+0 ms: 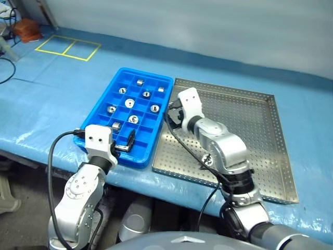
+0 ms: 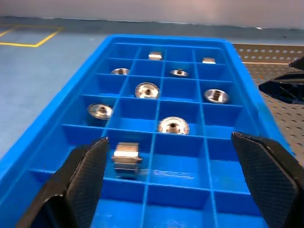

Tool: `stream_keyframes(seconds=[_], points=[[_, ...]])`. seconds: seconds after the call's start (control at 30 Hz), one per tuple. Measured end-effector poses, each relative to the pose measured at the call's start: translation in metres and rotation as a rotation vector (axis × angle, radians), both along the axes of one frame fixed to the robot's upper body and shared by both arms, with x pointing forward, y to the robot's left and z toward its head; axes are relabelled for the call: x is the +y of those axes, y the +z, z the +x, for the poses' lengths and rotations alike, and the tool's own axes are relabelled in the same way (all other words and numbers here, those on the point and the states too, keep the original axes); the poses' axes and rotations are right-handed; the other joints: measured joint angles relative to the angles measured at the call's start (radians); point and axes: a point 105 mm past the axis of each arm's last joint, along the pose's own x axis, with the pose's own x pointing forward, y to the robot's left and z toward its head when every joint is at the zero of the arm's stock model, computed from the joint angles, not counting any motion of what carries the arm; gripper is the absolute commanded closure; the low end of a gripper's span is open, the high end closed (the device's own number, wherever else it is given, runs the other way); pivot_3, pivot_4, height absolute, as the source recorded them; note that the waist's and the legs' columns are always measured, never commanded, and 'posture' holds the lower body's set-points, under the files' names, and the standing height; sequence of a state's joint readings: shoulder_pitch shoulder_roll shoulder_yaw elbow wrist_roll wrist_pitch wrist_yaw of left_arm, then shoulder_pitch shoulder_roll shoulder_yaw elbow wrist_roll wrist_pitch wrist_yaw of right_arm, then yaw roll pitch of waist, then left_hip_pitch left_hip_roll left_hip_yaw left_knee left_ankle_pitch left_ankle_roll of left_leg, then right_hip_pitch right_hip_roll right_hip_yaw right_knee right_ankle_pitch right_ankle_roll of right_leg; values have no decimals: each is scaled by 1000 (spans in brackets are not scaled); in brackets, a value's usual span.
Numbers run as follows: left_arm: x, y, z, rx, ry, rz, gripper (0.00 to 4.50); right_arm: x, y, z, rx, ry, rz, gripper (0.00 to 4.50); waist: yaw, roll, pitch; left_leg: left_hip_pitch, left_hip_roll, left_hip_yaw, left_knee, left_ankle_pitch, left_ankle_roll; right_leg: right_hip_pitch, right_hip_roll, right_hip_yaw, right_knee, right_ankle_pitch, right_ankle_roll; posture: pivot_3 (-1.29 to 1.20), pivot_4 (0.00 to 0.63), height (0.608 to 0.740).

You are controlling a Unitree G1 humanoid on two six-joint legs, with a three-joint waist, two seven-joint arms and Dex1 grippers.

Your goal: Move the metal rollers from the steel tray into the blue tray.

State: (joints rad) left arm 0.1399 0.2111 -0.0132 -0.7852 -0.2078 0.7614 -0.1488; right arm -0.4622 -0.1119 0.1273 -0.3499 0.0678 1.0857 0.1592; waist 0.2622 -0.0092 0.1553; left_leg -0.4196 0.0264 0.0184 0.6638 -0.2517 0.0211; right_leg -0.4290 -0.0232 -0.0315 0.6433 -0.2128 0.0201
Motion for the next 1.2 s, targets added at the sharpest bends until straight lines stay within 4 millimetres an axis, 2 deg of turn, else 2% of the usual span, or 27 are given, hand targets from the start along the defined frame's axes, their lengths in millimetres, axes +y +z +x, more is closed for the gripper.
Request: stream_keyframes(seconds=[0.17, 0.33, 0.47, 0.67, 0.77, 0.97, 1.07, 1.2], points=[[-19, -10, 0, 41, -152, 35, 0, -34, -5, -17, 36, -131, -15, 14, -109, 0, 0, 1, 0, -1, 0, 0, 0, 1, 0, 1, 0, 1, -2, 134, 150, 740], [-41, -22, -7, 90, -294, 46, 0, -51, -25, -33, 111, -212, -22, 14, -195, 0, 0, 4, 1, -2, -1, 0, 0, 2, 0, 5, 2, 0, -1, 110, 150, 740], [-53, -25, -13, 105, -374, 44, 0, -56, -40, -42, 171, -258, -4, 14, -227, 0, 0, 6, 2, -1, -1, 0, 1, 2, 1, 7, 3, -1, 0, 109, 150, 740], [-57, -25, -15, 101, -398, 32, 0, -55, -64, -55, 266, -270, 18, 14, -233, 0, 0, 7, 3, 1, -1, 1, 1, 2, 1, 12, 4, 0, 1, 123, 150, 740], [-57, -24, -15, 98, -397, 31, 0, -54, -70, -57, 286, -274, 31, 673, -232, 0, 0, 7, 3, 3, 0, 1, 2, 2, 1, 16, 3, 1, 4, 133, 150, 740], [-56, -25, -15, 98, -391, 30, 0, -55, -71, -56, 284, -270, 29, 2577, -231, 0, 0, 7, 2, 5, 0, 3, 5, 2, 0, 18, 2, 1, 4, 158, 150, 740], [-55, -26, -16, 99, -379, 30, 0, -55, -66, -52, 270, -263, 16, 2648, -228, 0, 0, 7, 2, 5, 0, 3, 5, 1, 0, 19, 2, 2, 4, 181, 150, 740], [-49, -28, -16, 101, -342, 31, 0, -43, -37, -34, 171, -209, 9, 2648, -227, 0, 0, 7, 2, 6, 0, 3, 6, 1, 0, 20, 3, 2, 5, 224, 150, 740]])
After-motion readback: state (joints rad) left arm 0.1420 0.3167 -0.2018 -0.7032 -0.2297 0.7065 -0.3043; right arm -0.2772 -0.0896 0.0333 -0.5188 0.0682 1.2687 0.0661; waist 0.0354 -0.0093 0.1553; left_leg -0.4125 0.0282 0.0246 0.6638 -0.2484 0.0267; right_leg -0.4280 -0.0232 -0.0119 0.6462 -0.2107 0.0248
